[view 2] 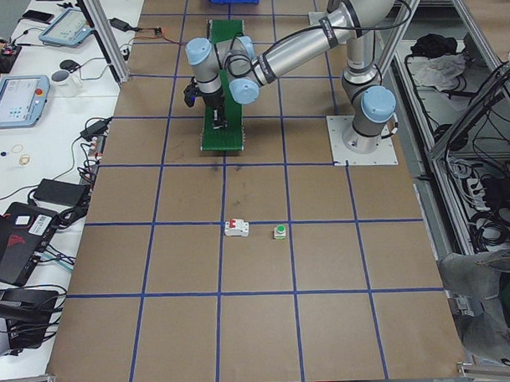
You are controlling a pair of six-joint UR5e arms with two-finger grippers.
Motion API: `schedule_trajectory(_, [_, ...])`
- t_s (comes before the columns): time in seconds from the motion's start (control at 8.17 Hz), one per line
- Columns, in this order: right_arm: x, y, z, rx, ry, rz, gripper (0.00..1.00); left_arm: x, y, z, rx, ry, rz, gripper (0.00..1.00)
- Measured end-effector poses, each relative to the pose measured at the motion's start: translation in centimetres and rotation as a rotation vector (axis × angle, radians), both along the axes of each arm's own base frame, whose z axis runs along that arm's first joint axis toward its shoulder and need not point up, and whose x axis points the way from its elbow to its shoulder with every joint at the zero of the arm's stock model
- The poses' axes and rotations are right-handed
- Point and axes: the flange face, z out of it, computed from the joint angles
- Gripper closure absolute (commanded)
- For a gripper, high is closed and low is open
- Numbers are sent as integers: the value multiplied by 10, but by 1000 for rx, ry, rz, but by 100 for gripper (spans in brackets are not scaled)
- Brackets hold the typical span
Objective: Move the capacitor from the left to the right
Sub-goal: 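Lift the capacitor with the left gripper and place it on the green belt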
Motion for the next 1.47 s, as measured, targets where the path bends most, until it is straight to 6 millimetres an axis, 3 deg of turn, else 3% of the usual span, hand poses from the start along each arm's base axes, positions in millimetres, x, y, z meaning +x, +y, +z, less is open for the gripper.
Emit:
schedule_trajectory(0.24, [0, 0, 0, 0, 0, 1, 0, -3, -3, -11, -10, 4, -9, 83])
schedule_trajectory(0.37, [0, 0, 0, 0, 0, 1, 0, -3, -3, -13, -12, 4, -11, 57])
schedule_trajectory(0.49, [0, 0, 0, 2, 0, 1, 0, -3, -4, -13, -13, 4, -12, 1])
schedule_trajectory(0.86, [0, 0, -1, 3, 0, 1, 0, -10, -6, -10, -41, 67, -4, 0])
schedule_trajectory(1.1, [0, 0, -1, 3, 0, 1, 0, -12, -6, 4, -70, 101, 3, 0])
schedule_trajectory(1.47, [0, 0, -1, 3, 0, 1, 0, -11, -19, 85, -232, 140, 16, 0])
